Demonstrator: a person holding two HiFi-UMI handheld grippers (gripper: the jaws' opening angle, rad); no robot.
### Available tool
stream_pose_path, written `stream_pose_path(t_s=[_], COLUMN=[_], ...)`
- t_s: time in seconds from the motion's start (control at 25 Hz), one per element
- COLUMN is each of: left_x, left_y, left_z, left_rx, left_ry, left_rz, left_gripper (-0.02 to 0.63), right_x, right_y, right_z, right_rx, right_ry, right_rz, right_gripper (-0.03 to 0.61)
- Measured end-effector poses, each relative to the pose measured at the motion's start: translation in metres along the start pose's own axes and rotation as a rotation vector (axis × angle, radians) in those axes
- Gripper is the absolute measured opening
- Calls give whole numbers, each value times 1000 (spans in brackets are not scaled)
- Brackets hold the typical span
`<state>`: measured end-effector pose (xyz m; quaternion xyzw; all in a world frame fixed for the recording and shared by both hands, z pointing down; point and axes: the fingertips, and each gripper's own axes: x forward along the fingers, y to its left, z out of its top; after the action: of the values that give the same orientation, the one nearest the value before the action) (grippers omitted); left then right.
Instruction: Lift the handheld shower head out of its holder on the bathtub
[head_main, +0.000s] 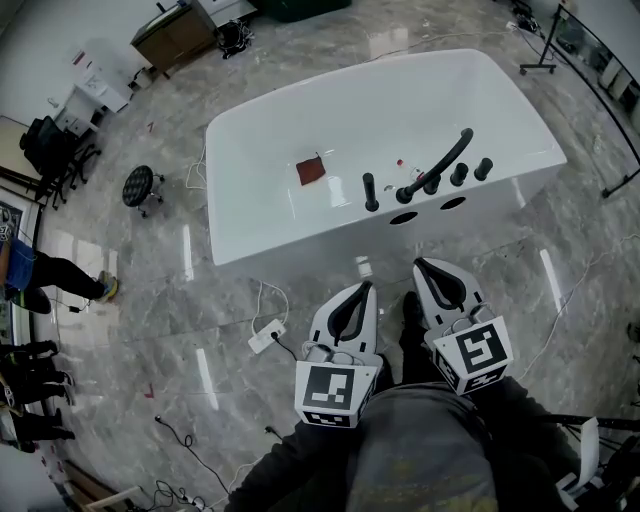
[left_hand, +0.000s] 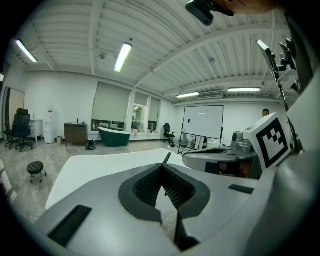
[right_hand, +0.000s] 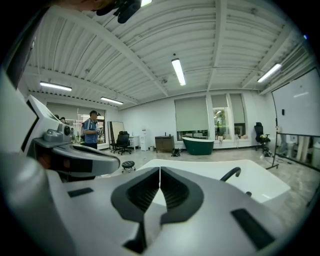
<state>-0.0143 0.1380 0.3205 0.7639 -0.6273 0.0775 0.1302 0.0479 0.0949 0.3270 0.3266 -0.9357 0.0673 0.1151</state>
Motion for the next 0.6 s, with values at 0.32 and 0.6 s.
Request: stream_pose_path(t_s=[0.32, 0.6], left_x=[68, 132], left_y=[17, 18], left_z=[17, 13], left_rx=[-7, -41], left_ry=[26, 84], left_rz=[45, 61], left_gripper=[3, 3], right_x=[51, 86], right_y=[-56, -110], right_z=[11, -2], right_rx=[14, 53], right_ry=[10, 59], right_rz=[48, 78], right_gripper=[5, 5])
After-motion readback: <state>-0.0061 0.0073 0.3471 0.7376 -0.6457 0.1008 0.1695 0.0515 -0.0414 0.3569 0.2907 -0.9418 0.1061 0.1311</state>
